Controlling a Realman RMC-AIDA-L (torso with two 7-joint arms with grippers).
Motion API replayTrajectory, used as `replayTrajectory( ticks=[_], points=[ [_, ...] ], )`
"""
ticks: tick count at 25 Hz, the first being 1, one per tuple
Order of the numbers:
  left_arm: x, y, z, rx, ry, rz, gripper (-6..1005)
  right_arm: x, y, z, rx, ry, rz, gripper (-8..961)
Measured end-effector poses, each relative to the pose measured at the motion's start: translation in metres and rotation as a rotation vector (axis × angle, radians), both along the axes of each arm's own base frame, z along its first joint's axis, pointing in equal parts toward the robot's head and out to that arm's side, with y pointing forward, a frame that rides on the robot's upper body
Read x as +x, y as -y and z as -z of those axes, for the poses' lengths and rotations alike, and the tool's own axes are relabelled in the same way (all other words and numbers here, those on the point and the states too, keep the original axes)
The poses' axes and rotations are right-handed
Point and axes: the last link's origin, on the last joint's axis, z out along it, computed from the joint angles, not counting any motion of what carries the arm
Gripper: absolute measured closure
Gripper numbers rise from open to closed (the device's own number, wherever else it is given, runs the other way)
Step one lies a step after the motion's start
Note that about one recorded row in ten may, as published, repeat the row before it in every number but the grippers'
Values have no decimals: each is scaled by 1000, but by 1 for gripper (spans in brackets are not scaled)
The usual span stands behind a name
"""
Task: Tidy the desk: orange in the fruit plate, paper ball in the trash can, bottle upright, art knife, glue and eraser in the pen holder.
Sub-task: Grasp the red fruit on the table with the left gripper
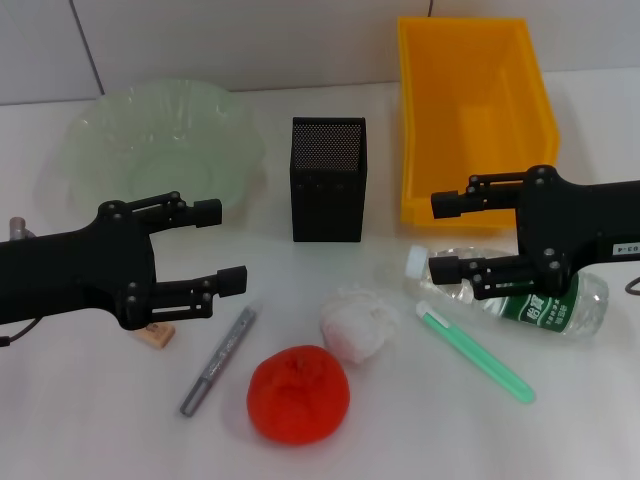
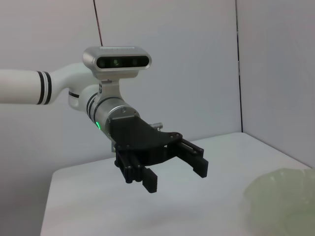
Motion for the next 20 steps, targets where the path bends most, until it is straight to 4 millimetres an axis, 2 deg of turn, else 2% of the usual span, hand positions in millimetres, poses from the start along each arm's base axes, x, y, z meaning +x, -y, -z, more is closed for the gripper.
replayTrajectory(
  ticks=[20],
  points=[
    [1, 1, 1, -2, 2, 4, 232, -1, -2, 0, 7, -2, 5, 245]
  ],
)
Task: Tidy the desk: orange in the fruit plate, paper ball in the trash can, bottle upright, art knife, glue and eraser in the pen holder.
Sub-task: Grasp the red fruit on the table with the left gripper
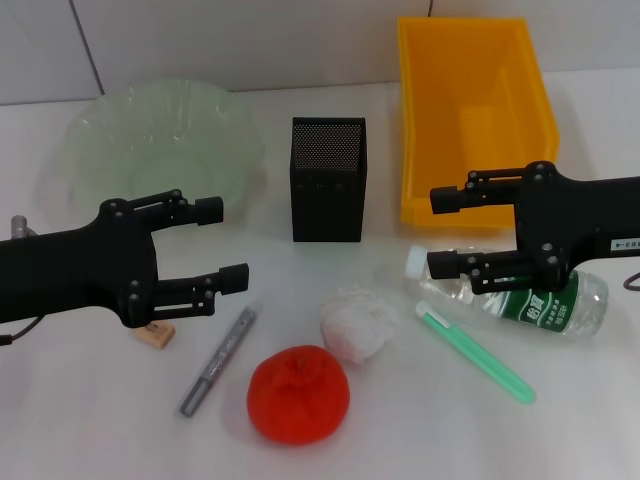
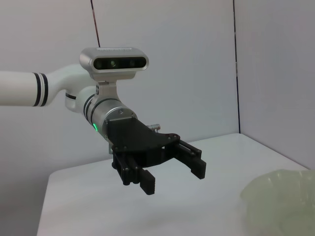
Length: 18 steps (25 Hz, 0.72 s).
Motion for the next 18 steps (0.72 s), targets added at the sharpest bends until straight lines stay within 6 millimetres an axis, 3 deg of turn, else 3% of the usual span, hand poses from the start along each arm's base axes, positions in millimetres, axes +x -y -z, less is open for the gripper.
replayTrajectory(
  ticks=[7, 18],
  points=[
    [0, -2, 0, 8, -2, -9, 244, 8, 0, -3, 27, 6, 31, 244],
    [-8, 13, 20, -111, -102, 12, 263, 11, -1, -5, 49, 16, 48, 245]
  ],
)
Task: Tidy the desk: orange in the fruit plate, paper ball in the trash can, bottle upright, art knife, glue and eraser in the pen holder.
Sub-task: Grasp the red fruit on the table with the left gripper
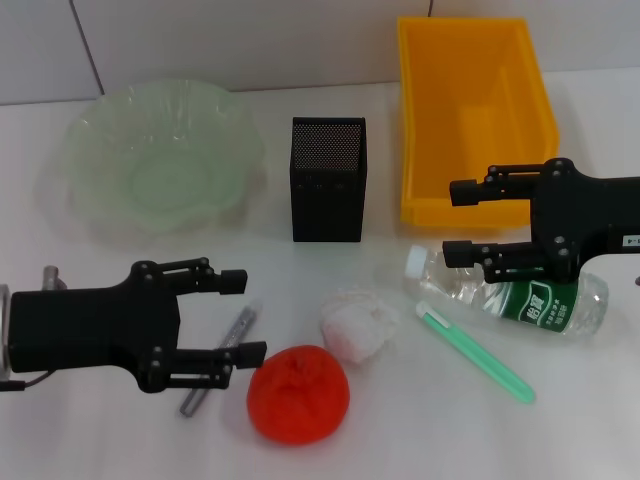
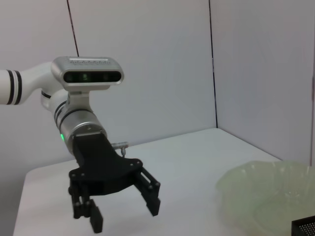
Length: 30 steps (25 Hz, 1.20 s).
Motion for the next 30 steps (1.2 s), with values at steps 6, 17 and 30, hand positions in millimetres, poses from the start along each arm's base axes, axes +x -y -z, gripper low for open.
replayTrajectory(
  ticks=[6, 17, 30],
  points=[
    [-1, 2, 8, -24, -4, -8, 274, -1, 0, 0, 0, 2, -3, 244],
    [-2, 1, 36, -61, -76, -7, 293, -1, 1, 0, -6, 1, -3, 244],
    [-4, -1, 54, -78, -117, -22, 316, -2, 1, 1, -11, 4, -7, 245]
  ],
)
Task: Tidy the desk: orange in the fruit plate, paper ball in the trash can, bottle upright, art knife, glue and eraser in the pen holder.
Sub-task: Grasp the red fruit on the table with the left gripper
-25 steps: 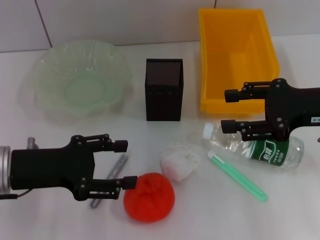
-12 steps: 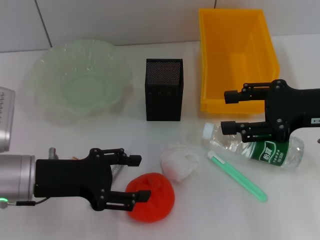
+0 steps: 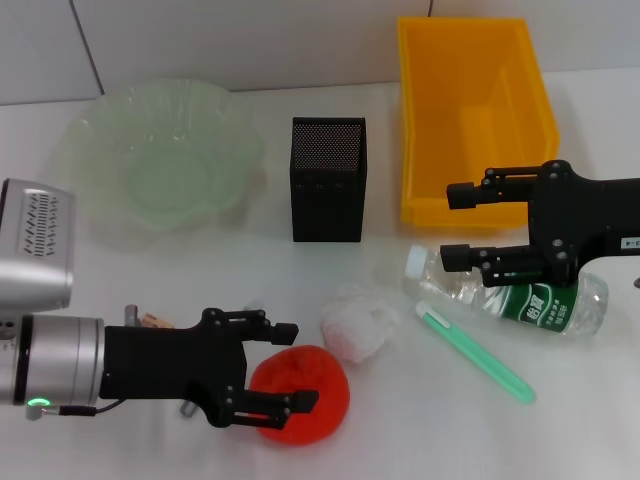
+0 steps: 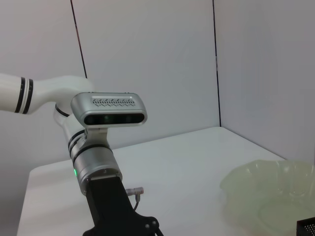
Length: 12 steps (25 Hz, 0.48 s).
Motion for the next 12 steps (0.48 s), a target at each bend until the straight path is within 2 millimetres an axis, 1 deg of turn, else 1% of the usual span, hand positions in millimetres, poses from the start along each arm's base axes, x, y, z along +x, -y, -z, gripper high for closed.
replayTrajectory(
  ticks=[2, 7, 9, 12],
  points=[
    [0, -3, 7, -3, -15, -9, 319, 0, 0, 0, 0, 0, 0, 245],
    [0, -4, 8, -5, -19, -11, 328, 0, 0, 0, 0, 1, 0, 245],
    [-1, -4, 14, -11, -42, -8, 332, 0, 0, 0, 1, 1, 0, 245],
    [-1, -4, 14, -11, -42, -8, 337, 0, -1, 0, 4, 2, 1, 245]
  ],
)
